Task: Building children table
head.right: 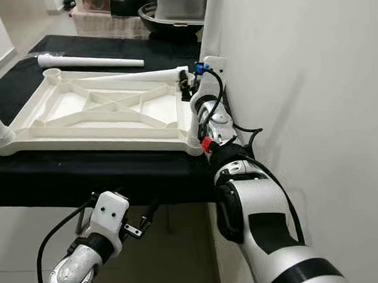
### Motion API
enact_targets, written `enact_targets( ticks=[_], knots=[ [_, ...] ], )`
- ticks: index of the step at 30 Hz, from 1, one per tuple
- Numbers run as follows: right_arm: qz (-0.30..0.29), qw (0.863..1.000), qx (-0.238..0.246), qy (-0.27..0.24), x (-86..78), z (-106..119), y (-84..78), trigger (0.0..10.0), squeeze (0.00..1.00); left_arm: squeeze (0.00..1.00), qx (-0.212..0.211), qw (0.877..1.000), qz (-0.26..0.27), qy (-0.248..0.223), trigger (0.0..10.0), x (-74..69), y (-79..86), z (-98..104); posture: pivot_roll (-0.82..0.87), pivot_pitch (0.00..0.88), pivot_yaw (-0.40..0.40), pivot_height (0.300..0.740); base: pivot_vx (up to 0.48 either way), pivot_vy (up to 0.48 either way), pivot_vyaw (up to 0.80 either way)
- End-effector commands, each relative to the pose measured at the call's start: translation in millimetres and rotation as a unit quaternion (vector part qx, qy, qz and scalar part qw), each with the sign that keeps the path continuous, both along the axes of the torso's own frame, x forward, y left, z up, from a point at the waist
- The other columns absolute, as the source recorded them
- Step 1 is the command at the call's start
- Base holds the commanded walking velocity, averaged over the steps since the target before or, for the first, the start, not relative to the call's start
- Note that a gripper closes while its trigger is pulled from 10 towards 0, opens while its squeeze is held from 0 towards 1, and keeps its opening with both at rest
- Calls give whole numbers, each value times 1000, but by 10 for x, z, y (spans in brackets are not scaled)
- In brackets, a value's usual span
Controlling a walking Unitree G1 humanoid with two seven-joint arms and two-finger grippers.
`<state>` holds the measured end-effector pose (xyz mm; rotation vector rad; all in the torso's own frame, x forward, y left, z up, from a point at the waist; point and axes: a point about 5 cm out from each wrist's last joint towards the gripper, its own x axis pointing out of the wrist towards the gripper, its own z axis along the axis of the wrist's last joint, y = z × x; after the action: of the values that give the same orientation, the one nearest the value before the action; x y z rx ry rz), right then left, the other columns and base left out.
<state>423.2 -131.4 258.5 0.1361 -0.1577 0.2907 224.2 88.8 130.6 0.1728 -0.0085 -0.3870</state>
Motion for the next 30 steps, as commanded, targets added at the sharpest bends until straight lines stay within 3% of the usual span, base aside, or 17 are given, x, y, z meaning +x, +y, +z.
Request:
enact_targets(
  ticks=[1, 2, 4, 6, 13, 16, 17, 18, 19, 23, 25, 27, 28, 30],
  knots=[
    [108, 993, -38, 31, -55, -190, 54, 10000, 0, 0, 1, 1000, 0, 14, 10000, -9, -10, -55, 84, 97, -89, 740, 0, 0, 0],
    [108, 993, -38, 31, -55, -190, 54, 10000, 0, 0, 1, 1000, 0, 14, 10000, -9, -10, -55, 84, 97, -89, 740, 0, 0, 0],
    [238, 967, -73, 57, -145, -297, 39, 10000, 0, 0, 6, 1000, -3, 12, 10000, -8, -15, -57, 88, 96, -87, 740, 0, 0, 0],
    [289, 952, -85, 63, -186, -318, 39, 10000, 0, 0, 8, 1000, -5, 10, 10000, -10, -18, -56, 93, 97, -89, 740, 0, 0, 0],
    [338, 935, -91, 58, -213, -280, 127, 10000, 0, 0, 9, 1000, -4, 9, 10000, -18, -15, -57, 99, 91, -90, 740, 0, 0, 0],
    [321, 943, -78, 52, -185, -230, 197, 10000, 0, 0, 9, 1000, -4, 9, 10000, -27, -13, -60, 102, 86, -95, 740, 0, 0, 0],
    [312, 946, -74, 49, -174, -208, 208, 4314, 0, 0, 9, 1000, -4, 10, 10000, -30, -13, -62, 102, 87, -95, 740, 0, 0, 0],
    [312, 946, -74, 49, -174, -208, 208, 4314, 0, 0, 9, 1000, -4, 10, 10000, -30, -13, -62, 102, 87, -95, 740, 0, 0, 0],
    [298, 951, -66, 43, -160, -184, 218, 0, 0, 0, 9, 1000, -3, 10, 10000, -32, -13, -64, 102, 83, -97, 740, 0, 0, 0],
    [235, 969, -63, 29, -111, -144, 205, 0, 0, 0, 10, 1000, -4, 11, 10000, -33, -15, -71, 98, 77, -94, 740, 0, 0, 0],
    [235, 969, -63, 29, -111, -144, 205, 0, 0, 0, 10, 1000, -4, 11, 10000, -33, -15, -71, 98, 77, -94, 740, 0, 0, 0],
    [172, 983, -55, 32, -69, -141, 157, 0, 0, 0, 10, 1000, -6, 11, 10000, -34, -22, -78, 95, 68, -94, 740, 0, 0, 0],
    [172, 983, -55, 32, -69, -141, 157, 0, 0, 0, 10, 1000, -6, 11, 10000, -34, -22, -78, 95, 68, -94, 740, 0, 0, 0],
    [89, 993, -61, 46, -27, -171, 87, 0, 0, 0, 10, 1000, -8, 12, 10000, -36, -26, -83, 93, 67, -94, 740, 0, 0, 0]
  ],
)
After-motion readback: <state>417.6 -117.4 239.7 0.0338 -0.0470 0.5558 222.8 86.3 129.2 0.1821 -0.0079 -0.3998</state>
